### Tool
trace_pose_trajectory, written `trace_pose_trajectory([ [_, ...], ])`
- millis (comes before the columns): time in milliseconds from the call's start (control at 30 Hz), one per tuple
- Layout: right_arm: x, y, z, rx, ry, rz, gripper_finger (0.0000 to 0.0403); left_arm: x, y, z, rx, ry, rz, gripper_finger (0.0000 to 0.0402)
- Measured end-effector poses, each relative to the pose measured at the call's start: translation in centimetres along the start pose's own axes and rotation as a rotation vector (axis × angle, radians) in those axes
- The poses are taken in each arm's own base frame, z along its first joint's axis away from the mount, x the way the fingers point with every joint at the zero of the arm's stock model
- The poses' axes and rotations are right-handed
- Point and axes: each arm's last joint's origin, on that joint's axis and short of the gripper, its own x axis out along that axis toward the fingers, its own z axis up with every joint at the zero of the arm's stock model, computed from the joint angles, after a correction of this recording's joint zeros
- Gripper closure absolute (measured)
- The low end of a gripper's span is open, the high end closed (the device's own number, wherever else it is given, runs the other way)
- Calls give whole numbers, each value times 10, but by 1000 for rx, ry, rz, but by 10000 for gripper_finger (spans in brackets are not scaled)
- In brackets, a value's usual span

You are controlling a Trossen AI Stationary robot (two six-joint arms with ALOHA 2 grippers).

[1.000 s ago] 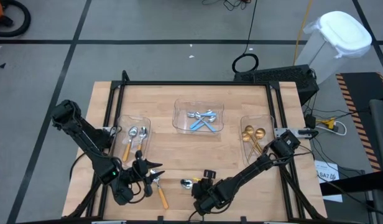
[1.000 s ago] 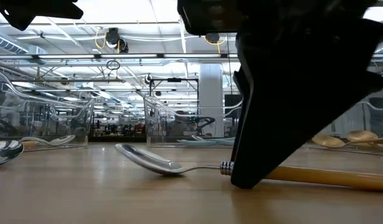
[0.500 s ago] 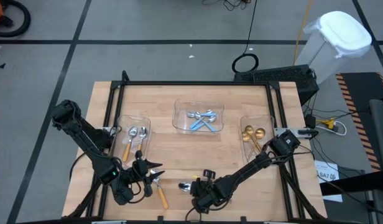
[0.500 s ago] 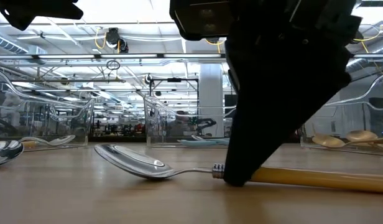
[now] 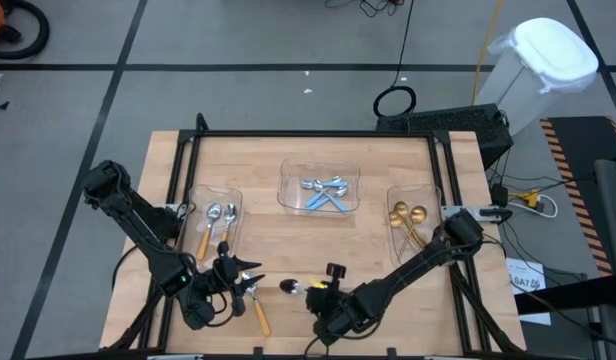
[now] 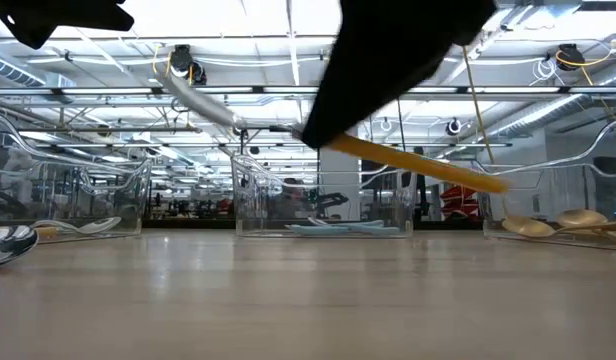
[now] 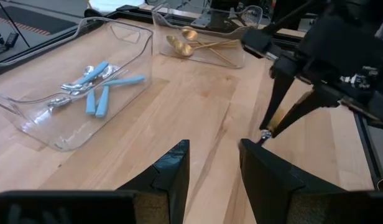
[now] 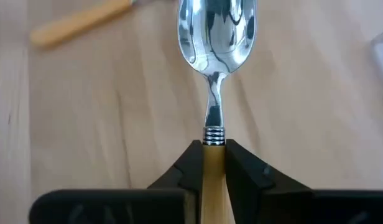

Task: Sort silverware by color (type)
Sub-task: Put the yellow spoon into the left transparent bin

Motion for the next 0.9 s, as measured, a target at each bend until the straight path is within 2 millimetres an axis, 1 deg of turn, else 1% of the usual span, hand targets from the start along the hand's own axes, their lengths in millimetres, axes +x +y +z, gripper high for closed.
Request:
trace_pose_trajectory([
  [233,-12,13,11,97,-318,-146,365,9,-3,-10,23,4,30,261],
  [300,-15,16,13,117,-385,-177,365,12,-4,-13,29,2,43,261],
  [467,-22,21,22,167,-537,-261,365,12,-6,-12,25,-34,55,261],
  [667,-28,25,38,152,-624,-256,363,12,-12,-6,33,-75,24,261],
  [833,-31,22,55,110,-686,-257,364,11,-18,-1,36,-91,-24,260],
  [900,-30,20,61,94,-702,-229,363,9,-21,-1,50,-97,-47,260],
])
